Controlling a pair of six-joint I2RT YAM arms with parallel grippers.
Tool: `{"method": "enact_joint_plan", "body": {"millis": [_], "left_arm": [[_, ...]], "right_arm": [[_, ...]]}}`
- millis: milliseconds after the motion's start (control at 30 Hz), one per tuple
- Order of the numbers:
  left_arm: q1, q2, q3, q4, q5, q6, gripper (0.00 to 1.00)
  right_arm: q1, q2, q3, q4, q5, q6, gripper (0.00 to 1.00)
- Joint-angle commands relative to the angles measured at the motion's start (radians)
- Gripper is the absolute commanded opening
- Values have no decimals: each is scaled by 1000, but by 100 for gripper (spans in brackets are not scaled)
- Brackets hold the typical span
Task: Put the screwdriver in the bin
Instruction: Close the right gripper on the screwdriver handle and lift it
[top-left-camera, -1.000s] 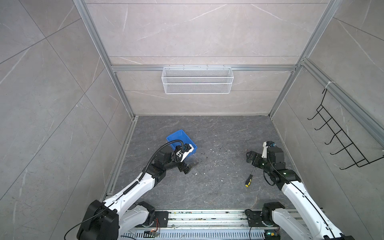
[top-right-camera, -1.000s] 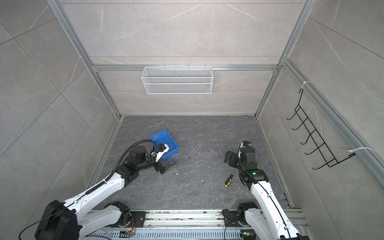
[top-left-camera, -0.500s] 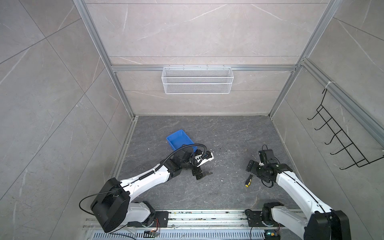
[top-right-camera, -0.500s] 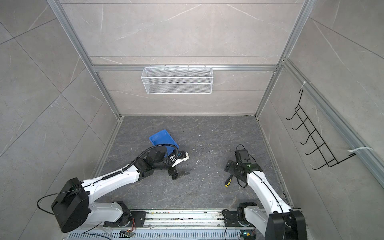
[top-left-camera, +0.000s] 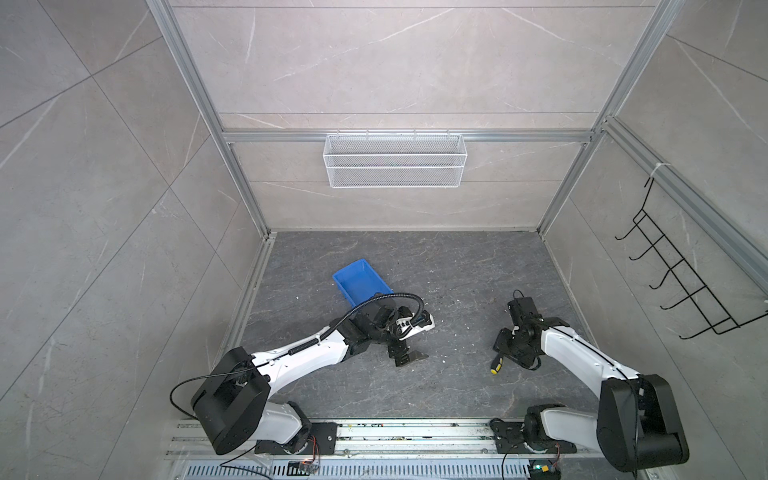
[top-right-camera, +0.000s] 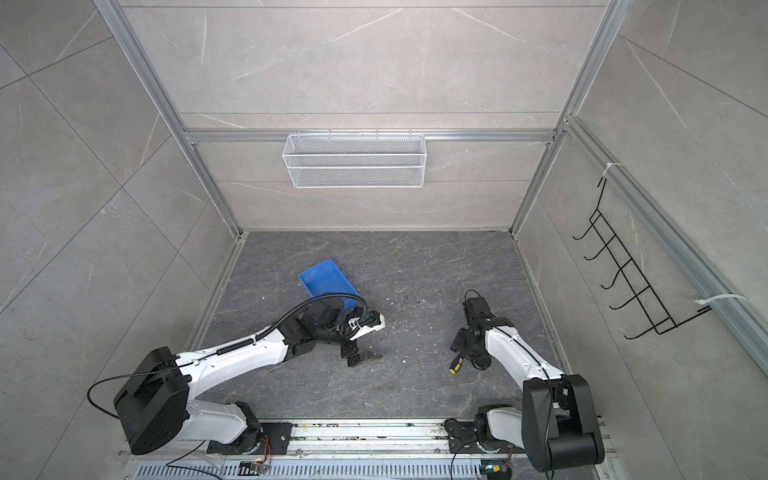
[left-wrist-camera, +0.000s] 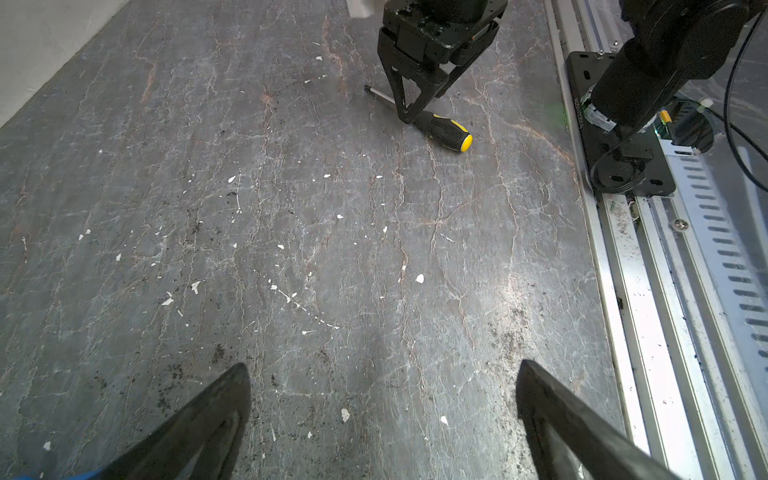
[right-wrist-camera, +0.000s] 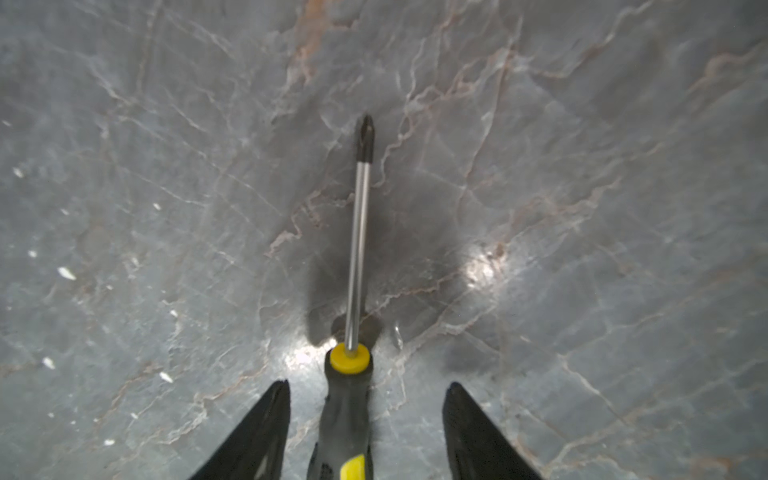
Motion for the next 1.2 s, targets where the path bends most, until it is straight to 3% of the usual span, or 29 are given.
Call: {"method": "enact_joint_plan", "body": {"millis": [0, 333, 467, 833, 1167], "left_arm": [[-8, -7, 35, -15, 13, 22, 100], [-11, -13, 25, -19, 7, 20, 100], [-13, -13, 23, -19, 6, 20, 100], [-15, -13, 23, -19, 7, 18, 100], [-15, -41, -12, 99, -21, -69, 100]], "right_arm": [[0, 31, 24, 18, -14, 12, 50], [-1, 77, 20, 50, -19, 9, 18], [-1, 74, 14, 55, -20, 7, 1], [-1, 48, 11, 56, -38, -3, 0], [-1, -96, 34, 49, -68, -38, 0]]}}
